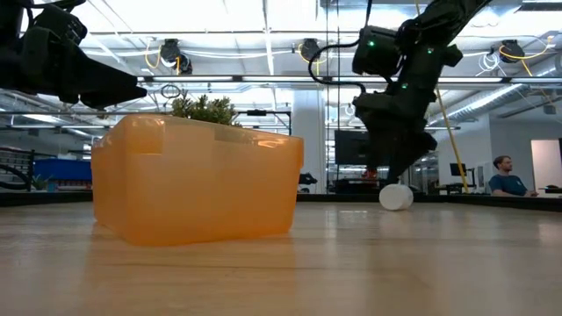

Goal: Pick and place pill bottles into a basket
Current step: Put the white medicine bottle into the orange bin

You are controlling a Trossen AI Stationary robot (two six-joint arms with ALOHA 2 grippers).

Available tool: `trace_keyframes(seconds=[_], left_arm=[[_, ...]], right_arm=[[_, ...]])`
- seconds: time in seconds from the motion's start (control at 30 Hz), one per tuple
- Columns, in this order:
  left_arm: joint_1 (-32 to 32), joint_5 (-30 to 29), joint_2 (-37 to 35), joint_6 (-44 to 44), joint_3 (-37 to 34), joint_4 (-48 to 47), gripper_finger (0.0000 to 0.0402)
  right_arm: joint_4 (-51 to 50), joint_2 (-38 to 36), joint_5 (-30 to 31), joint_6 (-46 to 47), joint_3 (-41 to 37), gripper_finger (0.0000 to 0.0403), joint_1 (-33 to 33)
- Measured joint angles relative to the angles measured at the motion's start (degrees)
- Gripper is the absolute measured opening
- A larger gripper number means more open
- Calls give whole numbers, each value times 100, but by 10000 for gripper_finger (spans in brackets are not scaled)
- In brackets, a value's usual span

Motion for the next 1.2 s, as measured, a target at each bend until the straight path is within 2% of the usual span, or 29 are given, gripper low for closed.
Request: trace_keyframes(seconds=[0.17,0.4,0.5,0.7,0.8,0.9,1.2], left_arm=[[0,0,0,0,0,-2,318],[0,0,0,0,0,0,324],[0,0,0,0,0,0,319],[0,0,0,0,0,-2,317],[0,0,0,0,0,-2,322],[0,-2,0,0,0,-2,326],[1,0,0,0,0,0,313]], right_arm=[[412,20,220,537,0,309,0],[34,20,491,566,0,309,-67],[-255,20,595,-3,0,309,-214],[-425,20,193,-1389,0,309,-412],[-489,20,-277,-2341,0,309,-426],[-707,20,-310,-3058,0,309,-377],[-1784,20,-297,-3686,-165,309,-376]])
